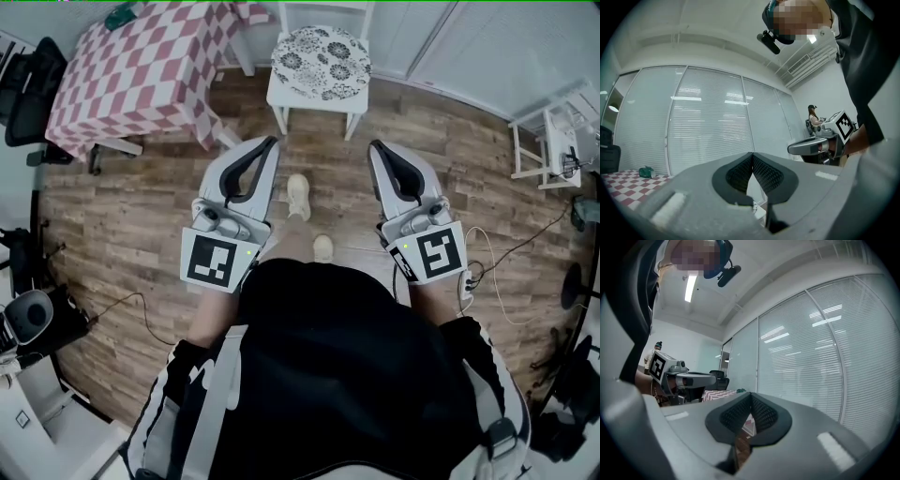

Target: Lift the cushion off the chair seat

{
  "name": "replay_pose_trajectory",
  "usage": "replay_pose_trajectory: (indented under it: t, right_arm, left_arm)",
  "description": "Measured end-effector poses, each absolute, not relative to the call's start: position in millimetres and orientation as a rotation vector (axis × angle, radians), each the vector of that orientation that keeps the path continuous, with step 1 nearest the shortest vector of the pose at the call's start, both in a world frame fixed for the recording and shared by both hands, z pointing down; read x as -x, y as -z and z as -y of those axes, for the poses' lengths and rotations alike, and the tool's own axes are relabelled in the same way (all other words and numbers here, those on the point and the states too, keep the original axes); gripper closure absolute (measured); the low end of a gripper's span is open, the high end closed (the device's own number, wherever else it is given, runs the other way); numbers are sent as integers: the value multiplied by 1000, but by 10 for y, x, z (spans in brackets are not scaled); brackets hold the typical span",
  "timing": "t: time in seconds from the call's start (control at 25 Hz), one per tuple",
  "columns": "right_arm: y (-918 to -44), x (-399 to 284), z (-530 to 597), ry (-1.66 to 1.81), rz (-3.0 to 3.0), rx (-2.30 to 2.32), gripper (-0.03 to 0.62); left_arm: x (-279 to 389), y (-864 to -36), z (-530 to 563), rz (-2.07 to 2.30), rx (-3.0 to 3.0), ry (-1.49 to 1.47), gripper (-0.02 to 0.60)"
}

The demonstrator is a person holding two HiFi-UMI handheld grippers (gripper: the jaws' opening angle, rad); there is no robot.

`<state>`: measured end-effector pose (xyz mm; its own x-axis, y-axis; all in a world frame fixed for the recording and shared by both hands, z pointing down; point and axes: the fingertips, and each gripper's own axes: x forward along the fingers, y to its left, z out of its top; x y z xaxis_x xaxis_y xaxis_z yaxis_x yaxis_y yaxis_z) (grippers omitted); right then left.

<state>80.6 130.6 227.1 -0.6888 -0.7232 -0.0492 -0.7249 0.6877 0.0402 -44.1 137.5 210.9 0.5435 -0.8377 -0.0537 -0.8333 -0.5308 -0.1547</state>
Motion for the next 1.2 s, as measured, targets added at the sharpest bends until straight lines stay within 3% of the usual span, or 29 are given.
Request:
replay_pose_trajectory:
  t: [1.2]
  right_arm:
    - [-2341, -761, 14, -106, -2820, 1358, 596]
  left_arm:
    - [468, -2209, 140, -1314, 2664, 8, 578]
